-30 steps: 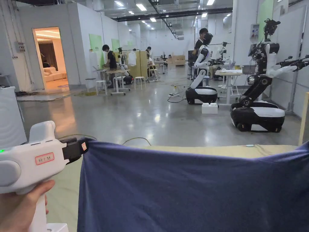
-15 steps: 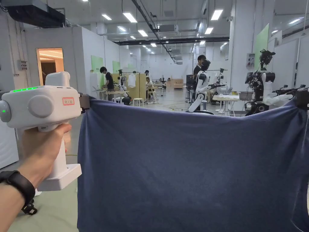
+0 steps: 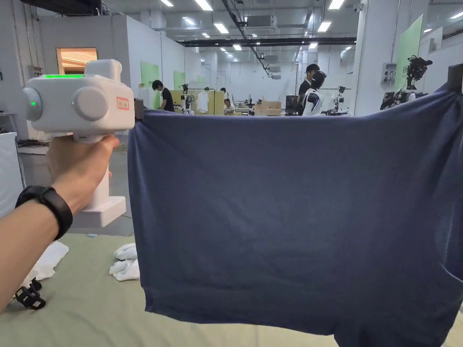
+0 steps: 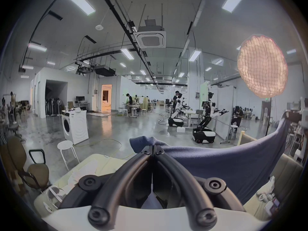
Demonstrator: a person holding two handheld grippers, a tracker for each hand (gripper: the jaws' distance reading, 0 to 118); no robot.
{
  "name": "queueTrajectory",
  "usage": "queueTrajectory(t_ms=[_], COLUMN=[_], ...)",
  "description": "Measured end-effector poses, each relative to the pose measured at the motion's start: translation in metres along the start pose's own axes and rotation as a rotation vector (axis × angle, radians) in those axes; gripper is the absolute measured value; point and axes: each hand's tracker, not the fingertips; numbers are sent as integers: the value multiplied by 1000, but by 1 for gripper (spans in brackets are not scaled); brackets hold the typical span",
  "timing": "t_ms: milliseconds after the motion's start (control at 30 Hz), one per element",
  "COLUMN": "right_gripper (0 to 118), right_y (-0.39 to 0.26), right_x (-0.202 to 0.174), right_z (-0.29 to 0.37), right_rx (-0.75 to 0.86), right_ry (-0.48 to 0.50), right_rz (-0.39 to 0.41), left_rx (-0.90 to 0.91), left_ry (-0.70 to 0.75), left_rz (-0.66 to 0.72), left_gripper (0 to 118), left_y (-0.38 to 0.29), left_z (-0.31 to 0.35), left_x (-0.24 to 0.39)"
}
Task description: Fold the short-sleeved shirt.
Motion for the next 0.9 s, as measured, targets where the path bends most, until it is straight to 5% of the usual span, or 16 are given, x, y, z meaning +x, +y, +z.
queueTrajectory(t_ms=[333,400,500,733,900], right_gripper=[1,1,1,1,1], right_y=[-79,-114,-165,-253,-324], right_x=[1,3,6,12,23], right_z=[-43,-37,-29,67,156], right_rx=[-155,-229,-316,-391,-446], right_ry=[46,153,188,242,276], right_rz=[-73,-126,-164,-77,-98], left_rx=[-113,-162,-261,-278,-339], left_ry=[-26,-61,-72,-151,-184], left_rz=[17,92,92,75,158], left_gripper=[0,0,0,0,0], left_y=[-79,-118,-176,-268,-343], left_z=[-43,-43,-35,57,142], left_x=[15,11,9,-5,-29])
